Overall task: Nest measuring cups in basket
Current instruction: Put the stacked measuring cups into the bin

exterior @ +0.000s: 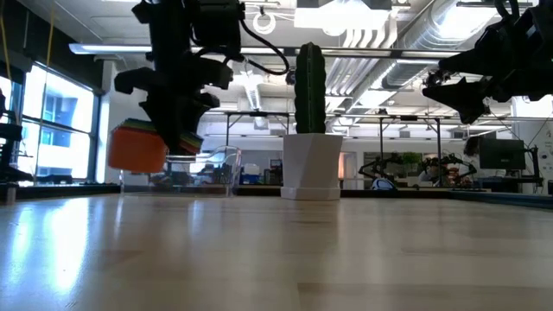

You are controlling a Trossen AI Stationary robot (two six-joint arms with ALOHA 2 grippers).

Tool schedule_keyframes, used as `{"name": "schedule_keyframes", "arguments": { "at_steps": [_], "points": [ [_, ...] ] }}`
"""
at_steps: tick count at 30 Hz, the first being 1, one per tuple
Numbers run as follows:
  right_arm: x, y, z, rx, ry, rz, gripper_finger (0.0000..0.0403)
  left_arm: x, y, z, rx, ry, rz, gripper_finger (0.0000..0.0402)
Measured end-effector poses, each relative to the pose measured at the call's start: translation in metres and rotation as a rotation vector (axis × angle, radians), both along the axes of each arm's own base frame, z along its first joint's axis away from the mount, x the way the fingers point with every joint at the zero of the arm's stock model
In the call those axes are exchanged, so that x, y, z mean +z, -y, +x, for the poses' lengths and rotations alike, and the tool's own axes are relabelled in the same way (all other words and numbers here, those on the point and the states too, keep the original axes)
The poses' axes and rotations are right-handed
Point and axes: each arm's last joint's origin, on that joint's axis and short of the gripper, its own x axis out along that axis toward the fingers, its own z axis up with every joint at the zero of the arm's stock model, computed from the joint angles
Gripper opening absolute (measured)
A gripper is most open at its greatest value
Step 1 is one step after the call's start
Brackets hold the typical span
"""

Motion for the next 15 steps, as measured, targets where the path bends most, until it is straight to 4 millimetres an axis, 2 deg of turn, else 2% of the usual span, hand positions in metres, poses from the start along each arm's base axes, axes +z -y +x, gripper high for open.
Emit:
{"name": "schedule_keyframes", "arguments": {
  "at_steps": [8,15],
  "points": [
    [0.000,0.000,0.000,0.000,0.000,0.000,0.0287,0.028,-0.023,0.003,0.024,0.011,0.023,0.0143],
    [0.000,0.000,0.000,0.000,-0.001,0.000,0.0287,0.052,-0.058,0.002,0.071,0.058,0.075,0.0143]
  ]
}}
